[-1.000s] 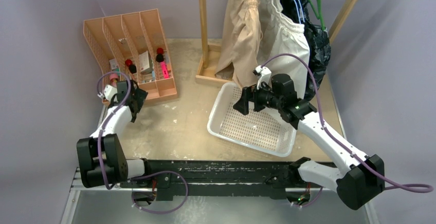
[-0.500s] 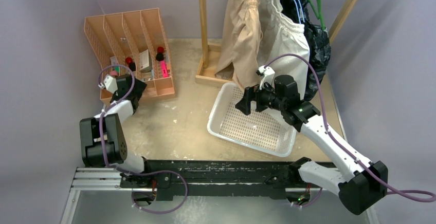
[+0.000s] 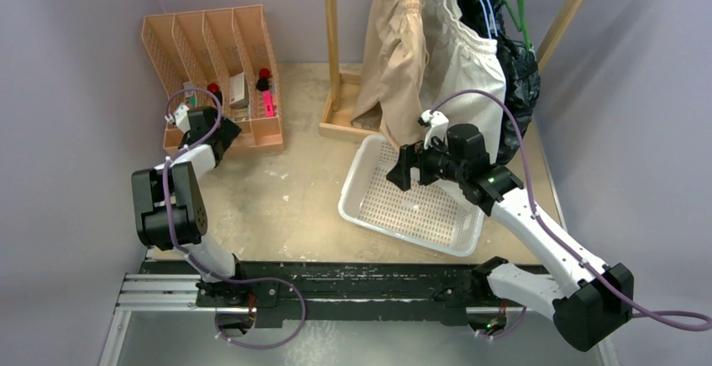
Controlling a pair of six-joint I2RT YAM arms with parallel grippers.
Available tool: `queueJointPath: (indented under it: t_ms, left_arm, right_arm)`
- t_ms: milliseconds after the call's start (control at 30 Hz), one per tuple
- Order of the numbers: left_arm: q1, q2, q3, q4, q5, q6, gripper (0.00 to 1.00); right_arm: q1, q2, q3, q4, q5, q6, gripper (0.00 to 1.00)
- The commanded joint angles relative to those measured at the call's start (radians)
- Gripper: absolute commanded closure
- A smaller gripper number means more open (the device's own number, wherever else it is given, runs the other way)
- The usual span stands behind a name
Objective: Remove the shorts from the hanger
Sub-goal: Move the distractor to the corner of the board.
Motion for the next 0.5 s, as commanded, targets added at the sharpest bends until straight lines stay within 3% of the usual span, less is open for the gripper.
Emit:
queueJointPath:
  t_ms: [0, 233, 467]
  left_arm:
    - [0.011, 0.008, 0.118, 0.048, -0.008, 0.08, 0.0]
    - [0.018, 0.054, 0.224, -0.041, 0.021, 0.192, 0.01]
    - [0.014, -0.094, 0.091, -0.141, 0.142, 0.089, 0.02]
  right_arm:
    - [0.002, -0.032, 0.022, -0.006, 0.025, -0.015, 0.0]
    - [0.003, -0.051, 0.045, -0.065, 0.091, -0.01, 0.0]
    - [0.003, -0.042, 0.011, 0.006, 0.064, 0.095, 0.01]
